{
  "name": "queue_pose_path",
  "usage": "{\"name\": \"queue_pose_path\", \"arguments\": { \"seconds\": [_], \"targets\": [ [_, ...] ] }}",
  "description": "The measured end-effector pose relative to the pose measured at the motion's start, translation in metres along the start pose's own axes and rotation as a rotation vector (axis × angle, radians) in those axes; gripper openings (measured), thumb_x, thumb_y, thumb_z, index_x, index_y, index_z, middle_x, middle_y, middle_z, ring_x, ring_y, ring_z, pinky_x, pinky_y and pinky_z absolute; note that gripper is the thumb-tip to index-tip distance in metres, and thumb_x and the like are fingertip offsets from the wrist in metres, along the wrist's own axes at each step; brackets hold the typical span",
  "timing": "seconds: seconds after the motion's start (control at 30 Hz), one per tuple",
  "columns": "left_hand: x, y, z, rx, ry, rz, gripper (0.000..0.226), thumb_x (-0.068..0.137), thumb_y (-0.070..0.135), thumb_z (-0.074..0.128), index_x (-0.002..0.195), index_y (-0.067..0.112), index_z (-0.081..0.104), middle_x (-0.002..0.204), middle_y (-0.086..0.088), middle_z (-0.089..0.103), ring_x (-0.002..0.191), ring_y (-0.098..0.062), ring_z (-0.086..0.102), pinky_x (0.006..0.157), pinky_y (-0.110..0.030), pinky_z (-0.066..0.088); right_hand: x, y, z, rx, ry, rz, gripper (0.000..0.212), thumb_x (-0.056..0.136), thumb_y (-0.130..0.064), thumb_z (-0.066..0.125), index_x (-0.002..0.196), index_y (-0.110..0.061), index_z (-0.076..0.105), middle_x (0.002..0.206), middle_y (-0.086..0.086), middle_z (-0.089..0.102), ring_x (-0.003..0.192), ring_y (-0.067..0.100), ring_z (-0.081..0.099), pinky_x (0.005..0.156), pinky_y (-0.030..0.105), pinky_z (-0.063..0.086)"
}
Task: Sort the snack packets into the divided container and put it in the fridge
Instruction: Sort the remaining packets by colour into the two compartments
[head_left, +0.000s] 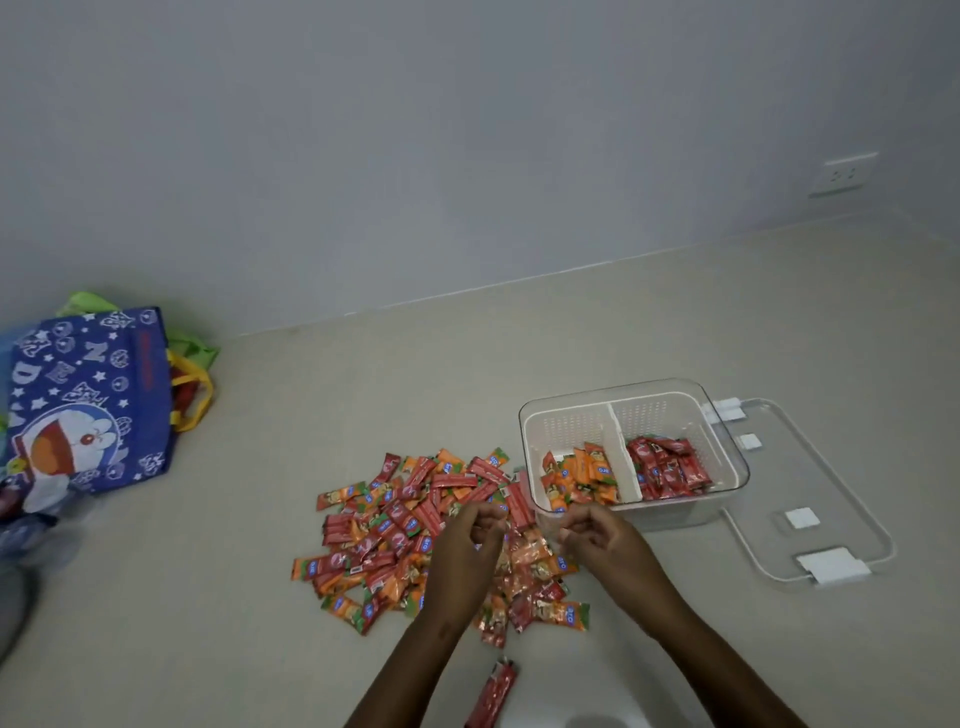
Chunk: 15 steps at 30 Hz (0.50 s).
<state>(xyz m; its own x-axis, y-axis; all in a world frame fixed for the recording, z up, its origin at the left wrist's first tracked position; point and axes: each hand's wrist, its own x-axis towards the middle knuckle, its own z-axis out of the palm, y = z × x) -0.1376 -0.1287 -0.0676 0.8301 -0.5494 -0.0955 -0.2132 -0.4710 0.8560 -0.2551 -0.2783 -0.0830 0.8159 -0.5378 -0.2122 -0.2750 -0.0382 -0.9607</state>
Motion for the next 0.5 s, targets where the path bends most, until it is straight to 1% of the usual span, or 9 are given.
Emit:
{"name": "queue_pose_path", "arguments": {
  "seconds": [0.1,0.13,0.2,0.27,0.3,0.37,0.43,0.47,0.5],
  "targets": [
    [-0.023,-0.032,-0.018,0.005,-0.012,-0.069,0.014,0.093,0.015,0.058,0.093,0.028,0.064,0.086,0.013,0.067,0.077,0.004,0.061,0.064,-0.008,0.047,-0.003,0.040,0.030,-0.277,-0.092,0.059,0.013,0.082,-0.011,0.065,0.082,-0.024,0.064,0.083,-0.009,0.066,0.077,0.011,0.063,0.065,0.015,0.046],
    [-0.029,-0.042,-0.022,0.003,-0.025,-0.089,0.015,0.093,0.015,0.058,0.092,0.029,0.063,0.086,0.012,0.066,0.076,0.003,0.062,0.067,-0.013,0.051,-0.004,0.057,0.039,-0.380,-0.128,0.043,0.018,0.080,-0.010,0.065,0.086,-0.027,0.063,0.085,-0.012,0.064,0.080,0.009,0.061,0.067,0.010,0.043],
    [-0.039,-0.060,-0.028,0.007,-0.054,-0.124,0.015,0.093,0.014,0.057,0.092,0.028,0.063,0.086,0.010,0.066,0.078,-0.003,0.063,0.069,-0.022,0.053,-0.010,0.088,0.050,-0.549,-0.198,0.023,0.029,0.076,-0.014,0.065,0.104,-0.025,0.064,0.099,-0.013,0.059,0.093,0.006,0.058,0.074,0.002,0.037],
    [-0.043,-0.077,-0.033,0.043,-0.099,-0.140,0.013,0.092,0.015,0.057,0.092,0.027,0.062,0.088,0.008,0.067,0.083,-0.006,0.063,0.071,-0.022,0.051,-0.018,0.111,0.056,-0.659,-0.220,0.024,0.045,0.073,-0.020,0.064,0.118,-0.019,0.060,0.110,-0.005,0.058,0.101,0.012,0.057,0.078,0.010,0.037],
    [-0.044,-0.085,-0.035,0.064,-0.120,-0.134,0.012,0.092,0.016,0.057,0.091,0.027,0.062,0.090,0.008,0.067,0.085,-0.007,0.063,0.074,-0.023,0.051,-0.021,0.116,0.058,-0.695,-0.212,0.035,0.048,0.072,-0.024,0.064,0.120,-0.018,0.058,0.112,-0.001,0.058,0.101,0.016,0.058,0.077,0.015,0.038],
    [-0.043,-0.101,-0.035,0.130,-0.176,-0.114,0.013,0.092,0.018,0.055,0.087,0.028,0.060,0.088,0.009,0.066,0.084,-0.006,0.061,0.072,-0.022,0.048,-0.025,0.117,0.061,-0.729,-0.204,0.087,0.041,0.073,-0.029,0.067,0.112,-0.021,0.056,0.104,-0.004,0.056,0.094,0.014,0.055,0.072,0.019,0.038],
    [-0.043,-0.113,-0.030,0.201,-0.221,-0.106,0.018,0.093,0.016,0.051,0.083,0.030,0.058,0.086,0.011,0.064,0.082,-0.006,0.059,0.067,-0.019,0.043,-0.027,0.114,0.063,-0.743,-0.197,0.125,0.020,0.075,-0.032,0.068,0.088,-0.029,0.053,0.090,-0.007,0.053,0.084,0.013,0.053,0.064,0.019,0.034],
    [-0.044,-0.116,-0.026,0.242,-0.230,-0.101,0.020,0.093,0.016,0.050,0.082,0.030,0.058,0.085,0.011,0.064,0.082,-0.008,0.059,0.066,-0.020,0.042,-0.029,0.113,0.065,-0.744,-0.188,0.139,0.019,0.076,-0.032,0.067,0.074,-0.031,0.048,0.084,-0.006,0.054,0.081,0.014,0.053,0.062,0.020,0.033],
    [-0.044,-0.118,-0.020,0.280,-0.232,-0.093,0.020,0.093,0.016,0.049,0.083,0.029,0.059,0.086,0.010,0.065,0.083,-0.009,0.059,0.067,-0.021,0.042,-0.030,0.113,0.066,-0.746,-0.172,0.159,0.025,0.077,-0.032,0.065,0.065,-0.031,0.043,0.079,-0.005,0.054,0.078,0.015,0.053,0.061,0.022,0.032]
  ]
}}
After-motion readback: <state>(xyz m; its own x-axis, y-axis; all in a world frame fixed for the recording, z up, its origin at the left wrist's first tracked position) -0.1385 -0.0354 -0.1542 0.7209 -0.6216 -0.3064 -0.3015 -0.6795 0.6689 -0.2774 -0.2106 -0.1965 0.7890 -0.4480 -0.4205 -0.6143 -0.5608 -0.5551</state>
